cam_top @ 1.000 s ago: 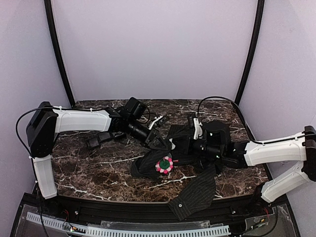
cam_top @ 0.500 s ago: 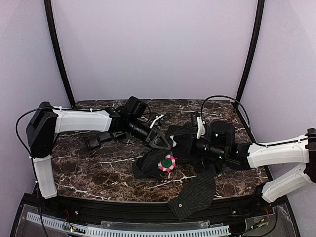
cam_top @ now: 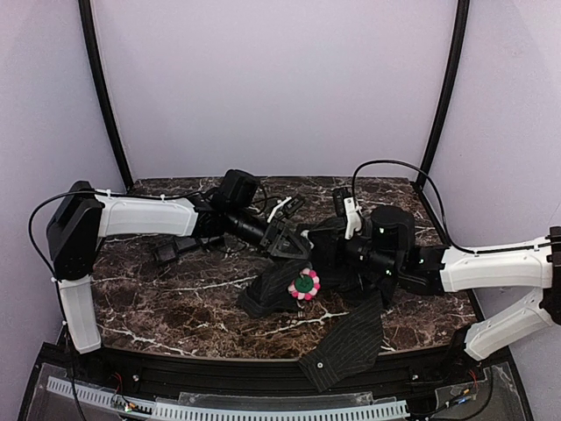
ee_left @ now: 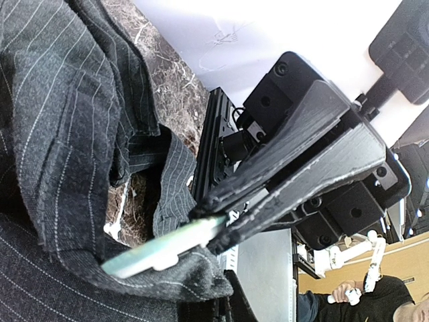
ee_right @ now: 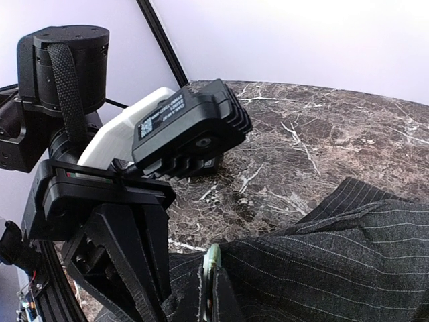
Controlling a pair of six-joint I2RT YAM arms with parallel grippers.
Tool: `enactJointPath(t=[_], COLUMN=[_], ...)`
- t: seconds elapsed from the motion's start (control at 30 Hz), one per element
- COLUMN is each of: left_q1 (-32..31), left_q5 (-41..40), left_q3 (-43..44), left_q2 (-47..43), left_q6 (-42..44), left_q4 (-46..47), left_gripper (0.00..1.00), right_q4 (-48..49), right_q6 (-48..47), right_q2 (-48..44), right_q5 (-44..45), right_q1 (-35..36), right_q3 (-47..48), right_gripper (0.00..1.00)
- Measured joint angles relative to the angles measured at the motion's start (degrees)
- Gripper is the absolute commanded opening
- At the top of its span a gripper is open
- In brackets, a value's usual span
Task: Remove the brooch from the garment
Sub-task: Pass from the right arm to the left
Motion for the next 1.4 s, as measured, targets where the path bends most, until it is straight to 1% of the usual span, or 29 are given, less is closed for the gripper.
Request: enactJointPath(t=[0.17,0.37,0.4,0.43,0.5,0.53,0.57,0.6,0.63,0.67,0.7,0.73,0.77,0.83,0.9,1.03,1.17,1.3,1.4], left_q1=[0.0,0.0,0.0,0.0,0.09,0.13,0.31,0.39,0.42,0.55,0.63,0.68,0.79,1.05,1.44,2.67,3.48,3.5,3.5], left_q5=[-0.28,-1.29,-1.42,-1.66,-2.14,-2.27,-2.49,-2.71,-2.95,-3.23,-3.67,-4.2,-4.94,-6.51,-7.89,-8.66,-8.31,-6.8,-5.42], left_q3=[0.0,0.0,0.0,0.0,0.0,0.0,0.0,0.0,0.0,0.02,0.04,0.04,0.09,0.09,-0.02,-0.61,-0.7,-1.97,-2.49], left_q2=[0.0,0.0,0.0,0.0,0.0,0.0,0.0,0.0,0.0,-0.13,-0.33,-0.7,-1.25,-2.91,-5.55,-10.43,-11.91,-11.82,-11.76], left_q6=[0.0,0.59,0.72,0.87,1.33,1.68,1.92,2.54,3.43,3.87,4.74,5.73,6.78,8.98,10.56,12.13,11.96,10.38,9.22], left_q4=[0.31,-0.26,-0.5,-0.76,-1.18,-1.36,-2.16,-2.82,-3.3,-4.15,-4.92,-5.95,-6.84,-8.52,-9.35,-8.37,-6.36,-4.76,-3.69], left_gripper=[0.02,0.01,0.02,0.06,0.23,0.27,0.36,0.41,0.49,0.53,0.61,0.64,0.69,0.75,0.78,0.8,0.79,0.73,0.65], right_q4=[-1.31,-0.85,-0.83,-0.83,-0.83,-0.79,-0.63,-0.39,-0.24,0.11,0.61,1.31,2.03,3.85,6.21,11.17,15.93,19.56,21.09], right_q6=[-1.84,-1.31,-1.09,-0.94,-0.72,-0.68,-0.52,-0.42,-0.24,0.0,0.37,0.81,1.29,2.64,4.37,8.04,11.15,13.33,14.56], right_q2=[-0.02,-0.28,-0.35,-0.37,-0.39,-0.48,-0.74,-1.2,-1.66,-2.16,-2.73,-3.3,-3.67,-4.24,-4.33,-4.33,-4.31,-4.31,-4.26], right_q5=[0.94,1.18,1.18,1.16,1.16,1.2,1.2,1.18,1.16,1.14,1.05,0.85,0.63,-0.37,-1.77,-5.29,-9.18,-12.39,-14.47], right_q1=[0.13,0.13,0.13,0.13,0.13,0.13,0.0,-0.2,-0.39,-0.63,-0.92,-1.2,-1.46,-2.01,-2.49,-3.06,-3.21,-3.26,-3.26], right_q3=[0.5,0.13,0.02,-0.04,-0.07,-0.11,-0.31,-0.66,-1.01,-1.4,-1.92,-2.45,-2.91,-3.85,-4.7,-6.19,-6.49,-6.47,-6.47], right_gripper=[0.0,0.0,0.0,0.0,0.0,0.0,0.0,0.0,0.0,0.0,0.0,0.0,0.0,0.0,0.0,0.0,0.0,0.0,0.0])
